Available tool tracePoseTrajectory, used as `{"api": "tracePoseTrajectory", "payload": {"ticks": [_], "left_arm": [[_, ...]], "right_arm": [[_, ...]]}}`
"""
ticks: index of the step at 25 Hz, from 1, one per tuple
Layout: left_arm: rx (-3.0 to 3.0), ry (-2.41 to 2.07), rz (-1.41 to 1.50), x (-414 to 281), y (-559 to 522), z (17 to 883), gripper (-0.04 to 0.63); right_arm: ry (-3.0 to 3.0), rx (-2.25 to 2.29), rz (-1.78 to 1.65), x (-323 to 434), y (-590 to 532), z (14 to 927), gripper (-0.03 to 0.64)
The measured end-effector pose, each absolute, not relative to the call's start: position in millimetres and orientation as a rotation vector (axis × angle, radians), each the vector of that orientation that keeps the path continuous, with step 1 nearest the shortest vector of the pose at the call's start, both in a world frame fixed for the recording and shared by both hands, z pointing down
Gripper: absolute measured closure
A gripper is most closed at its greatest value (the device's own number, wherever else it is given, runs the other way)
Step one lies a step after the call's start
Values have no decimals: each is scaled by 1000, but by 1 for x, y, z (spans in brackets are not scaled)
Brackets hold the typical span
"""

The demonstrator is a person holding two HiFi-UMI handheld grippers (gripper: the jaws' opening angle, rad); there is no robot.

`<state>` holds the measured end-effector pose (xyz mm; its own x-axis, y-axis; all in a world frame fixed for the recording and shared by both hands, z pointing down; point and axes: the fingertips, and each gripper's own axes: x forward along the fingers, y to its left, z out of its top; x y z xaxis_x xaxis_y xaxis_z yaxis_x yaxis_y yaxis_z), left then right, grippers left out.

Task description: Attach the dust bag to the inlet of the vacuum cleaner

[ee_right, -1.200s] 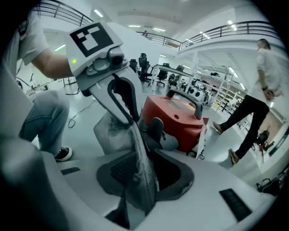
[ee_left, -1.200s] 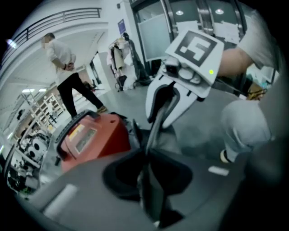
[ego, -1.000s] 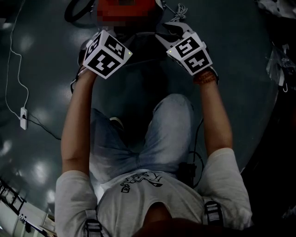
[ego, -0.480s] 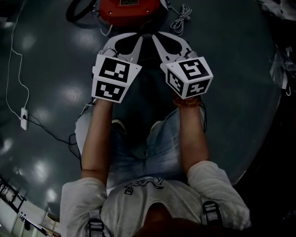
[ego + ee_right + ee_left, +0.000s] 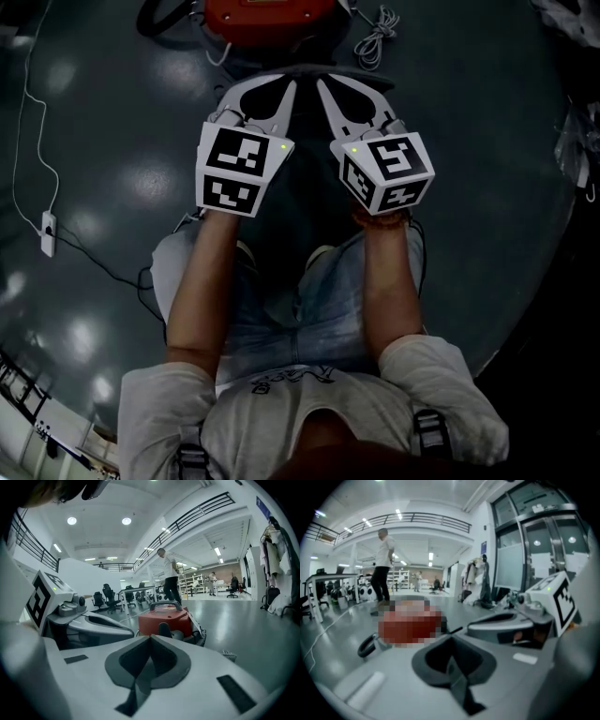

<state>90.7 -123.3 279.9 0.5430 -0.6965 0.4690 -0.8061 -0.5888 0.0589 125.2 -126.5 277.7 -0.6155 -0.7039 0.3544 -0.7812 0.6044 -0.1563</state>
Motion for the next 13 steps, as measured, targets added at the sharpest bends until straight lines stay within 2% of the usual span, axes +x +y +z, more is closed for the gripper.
{"api": "tracePoseTrajectory", "payload": {"ticks": [13], "left_arm": [[2513,-1270,572,80,-129,286,591]], "right_arm": [[-2573,1212,406,119,-127,277,604]]}}
